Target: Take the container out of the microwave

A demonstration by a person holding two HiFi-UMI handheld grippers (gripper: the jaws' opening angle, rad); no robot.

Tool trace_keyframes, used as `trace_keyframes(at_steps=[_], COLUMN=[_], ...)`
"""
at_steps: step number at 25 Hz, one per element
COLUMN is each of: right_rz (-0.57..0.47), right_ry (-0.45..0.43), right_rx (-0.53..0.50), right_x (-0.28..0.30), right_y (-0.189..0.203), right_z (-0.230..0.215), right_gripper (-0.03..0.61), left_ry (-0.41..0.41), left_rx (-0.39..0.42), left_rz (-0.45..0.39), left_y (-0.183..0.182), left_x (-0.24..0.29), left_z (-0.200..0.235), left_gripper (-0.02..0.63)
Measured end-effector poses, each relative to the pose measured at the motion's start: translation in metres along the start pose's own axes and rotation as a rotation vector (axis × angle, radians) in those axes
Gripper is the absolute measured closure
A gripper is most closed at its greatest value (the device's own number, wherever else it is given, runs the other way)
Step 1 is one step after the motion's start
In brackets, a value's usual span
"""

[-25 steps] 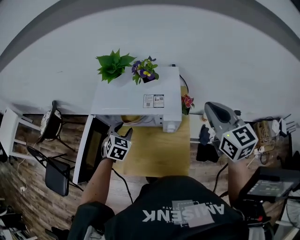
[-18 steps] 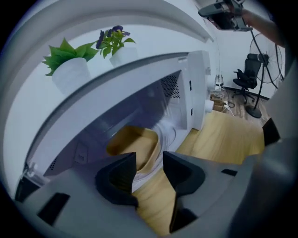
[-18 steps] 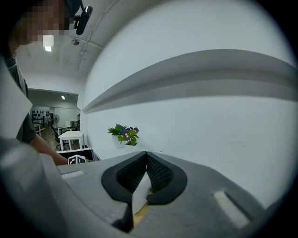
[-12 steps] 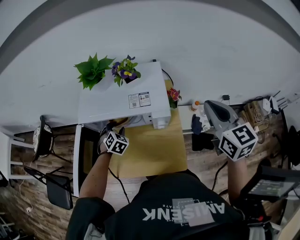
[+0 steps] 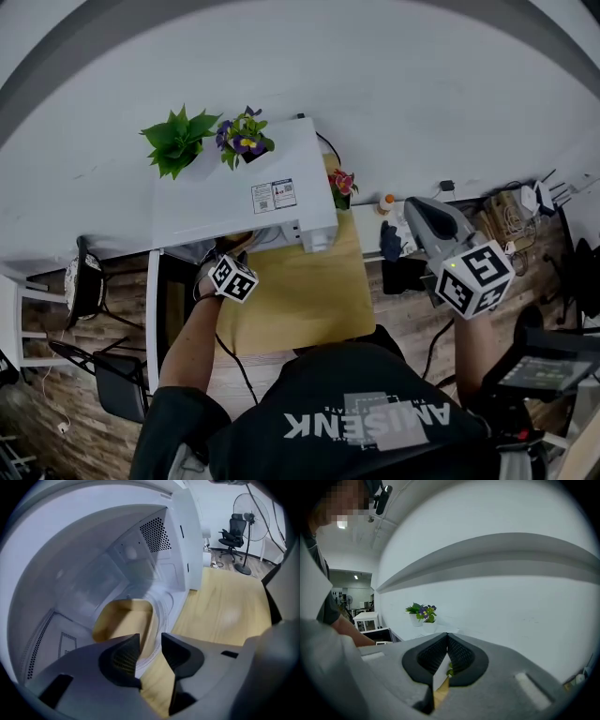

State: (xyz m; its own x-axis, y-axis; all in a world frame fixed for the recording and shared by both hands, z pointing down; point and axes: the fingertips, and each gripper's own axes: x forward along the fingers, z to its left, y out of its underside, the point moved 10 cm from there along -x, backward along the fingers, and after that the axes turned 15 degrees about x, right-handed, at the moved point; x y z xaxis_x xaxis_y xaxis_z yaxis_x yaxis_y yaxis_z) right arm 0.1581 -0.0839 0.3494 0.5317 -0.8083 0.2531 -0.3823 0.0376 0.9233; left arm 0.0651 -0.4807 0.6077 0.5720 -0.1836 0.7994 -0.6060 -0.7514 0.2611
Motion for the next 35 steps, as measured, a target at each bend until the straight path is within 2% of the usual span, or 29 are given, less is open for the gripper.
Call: trace_keyframes(at_steps=[3,7,16,25,29,35], right_rz=[0.008,0.016,0.013,0.039,0.044,0.057], right_ry=[0.0,0.002,-0.039,-0.193,-0.253,-0.346], right_rx=[-0.006,-0.005,0.011,-0.014,-0.021,-0.028], right_x=[-0.002,-0.005,-0.001,0.027,0.035,0.049], right_y=[0.001,0.002,0.006,-0.006,-0.01,-0.017], right_z=[0.0,-0.003,-0.017,-0.028,-0.03,-0.03], right_gripper=[0.574,0.574,0.574,0.574,0.574,0.574], left_ry=[0.028,0.045,0.096,0.131,0.118,0.111], left_rx=[0.029,0.025,-0.005,-0.06,-0.042,-0.108], left_rz=[0.004,-0.003,-0.028,-0.082,-0.12,-0.087], left_y=[-0.001,-0.002,-0.005,-0.017,-0.026,-0.033], left_x=[0.001,0.003,-0.012,-0.059,-0.088,-0.13], left_z=[-0.001,0.005,0.004,-0.01,-0.028,-0.05], left_gripper=[0.477,0.563,0.592,0.592,0.592,0.592])
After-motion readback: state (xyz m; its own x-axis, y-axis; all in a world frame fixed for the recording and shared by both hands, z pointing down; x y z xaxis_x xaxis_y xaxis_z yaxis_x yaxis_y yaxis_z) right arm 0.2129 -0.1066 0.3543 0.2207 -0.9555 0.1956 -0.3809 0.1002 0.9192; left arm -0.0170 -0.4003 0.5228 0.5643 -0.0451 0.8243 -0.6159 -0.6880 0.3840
